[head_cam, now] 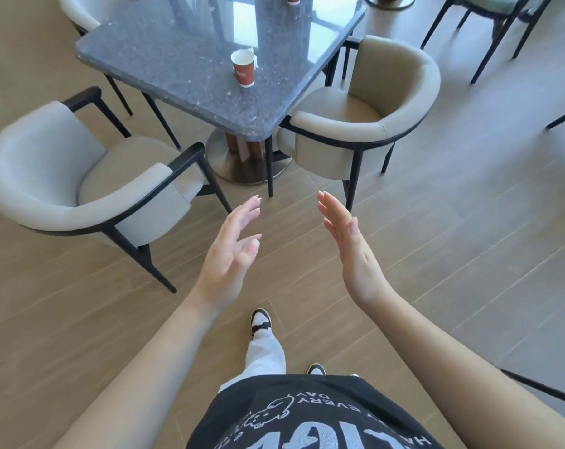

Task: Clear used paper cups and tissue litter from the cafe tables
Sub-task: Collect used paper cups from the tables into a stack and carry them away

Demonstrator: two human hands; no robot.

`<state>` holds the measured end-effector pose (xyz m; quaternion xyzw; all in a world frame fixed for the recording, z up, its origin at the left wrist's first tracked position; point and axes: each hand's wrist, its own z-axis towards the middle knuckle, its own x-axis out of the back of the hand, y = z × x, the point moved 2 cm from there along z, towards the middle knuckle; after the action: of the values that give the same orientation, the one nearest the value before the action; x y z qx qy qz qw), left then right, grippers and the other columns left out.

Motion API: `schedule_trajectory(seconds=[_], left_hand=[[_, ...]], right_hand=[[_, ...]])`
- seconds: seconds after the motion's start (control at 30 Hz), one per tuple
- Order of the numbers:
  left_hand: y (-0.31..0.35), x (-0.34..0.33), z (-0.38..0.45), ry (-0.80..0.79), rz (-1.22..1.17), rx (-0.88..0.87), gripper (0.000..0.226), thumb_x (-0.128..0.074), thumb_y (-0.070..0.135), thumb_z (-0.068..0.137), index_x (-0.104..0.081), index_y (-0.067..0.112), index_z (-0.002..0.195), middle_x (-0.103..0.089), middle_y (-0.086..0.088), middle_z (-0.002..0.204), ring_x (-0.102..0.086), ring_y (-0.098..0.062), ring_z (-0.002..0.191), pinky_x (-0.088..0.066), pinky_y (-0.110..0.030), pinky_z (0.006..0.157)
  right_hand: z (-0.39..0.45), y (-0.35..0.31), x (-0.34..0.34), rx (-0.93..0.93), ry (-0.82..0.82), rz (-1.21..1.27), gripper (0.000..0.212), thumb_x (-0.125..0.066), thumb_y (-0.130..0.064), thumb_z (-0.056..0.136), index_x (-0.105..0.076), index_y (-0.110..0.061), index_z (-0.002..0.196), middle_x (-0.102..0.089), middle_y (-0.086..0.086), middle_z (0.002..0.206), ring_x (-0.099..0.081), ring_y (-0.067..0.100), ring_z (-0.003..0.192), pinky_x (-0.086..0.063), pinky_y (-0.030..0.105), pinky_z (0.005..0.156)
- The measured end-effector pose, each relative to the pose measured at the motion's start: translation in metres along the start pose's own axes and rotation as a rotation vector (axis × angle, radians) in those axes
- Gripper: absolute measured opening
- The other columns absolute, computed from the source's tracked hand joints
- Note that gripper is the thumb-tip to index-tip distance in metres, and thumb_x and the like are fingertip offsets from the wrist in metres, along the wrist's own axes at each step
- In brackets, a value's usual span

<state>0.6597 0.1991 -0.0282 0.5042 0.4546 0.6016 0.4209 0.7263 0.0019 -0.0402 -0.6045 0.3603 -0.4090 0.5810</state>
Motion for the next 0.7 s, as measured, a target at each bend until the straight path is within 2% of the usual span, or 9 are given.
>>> schedule_trajectory(seconds=[0.17,0.37,0.7], left_hand=[[-0.023,0.041,0.058,-0.012,-0.037,-0.001,0.066,-0.043,0.042,0.095,-0.037,0.016,0.155,-0.039,0.004,0.162,-0.038,-0.015,0.149,-0.046,-0.047,0.114],[-0.037,0.094,0.121,-0.033,-0.038,0.0,0.06,-0.043,0.041,0.095,-0.037,0.027,0.153,-0.039,0.005,0.162,-0.038,-0.015,0.149,-0.044,-0.054,0.114],[-0.049,0.116,0.209,-0.013,-0.057,0.003,0.067,-0.045,0.037,0.094,-0.035,0.011,0.155,-0.037,-0.001,0.162,-0.039,-0.016,0.149,-0.045,-0.049,0.114]], right_hand=[[0.064,0.001,-0.03,0.013,0.016,-0.045,0.078,-0.018,-0.072,0.098,-0.033,-0.022,0.155,-0.037,-0.013,0.159,-0.032,0.006,0.148,-0.025,0.042,0.124],[0.13,-0.004,-0.062,0.012,0.053,-0.121,0.073,-0.019,-0.068,0.1,-0.034,-0.022,0.155,-0.038,-0.013,0.159,-0.032,0.007,0.148,-0.024,0.044,0.124],[0.229,0.0,-0.053,0.013,0.057,-0.101,0.071,-0.019,-0.064,0.102,-0.033,-0.02,0.155,-0.039,-0.011,0.159,-0.032,0.007,0.148,-0.025,0.044,0.124]])
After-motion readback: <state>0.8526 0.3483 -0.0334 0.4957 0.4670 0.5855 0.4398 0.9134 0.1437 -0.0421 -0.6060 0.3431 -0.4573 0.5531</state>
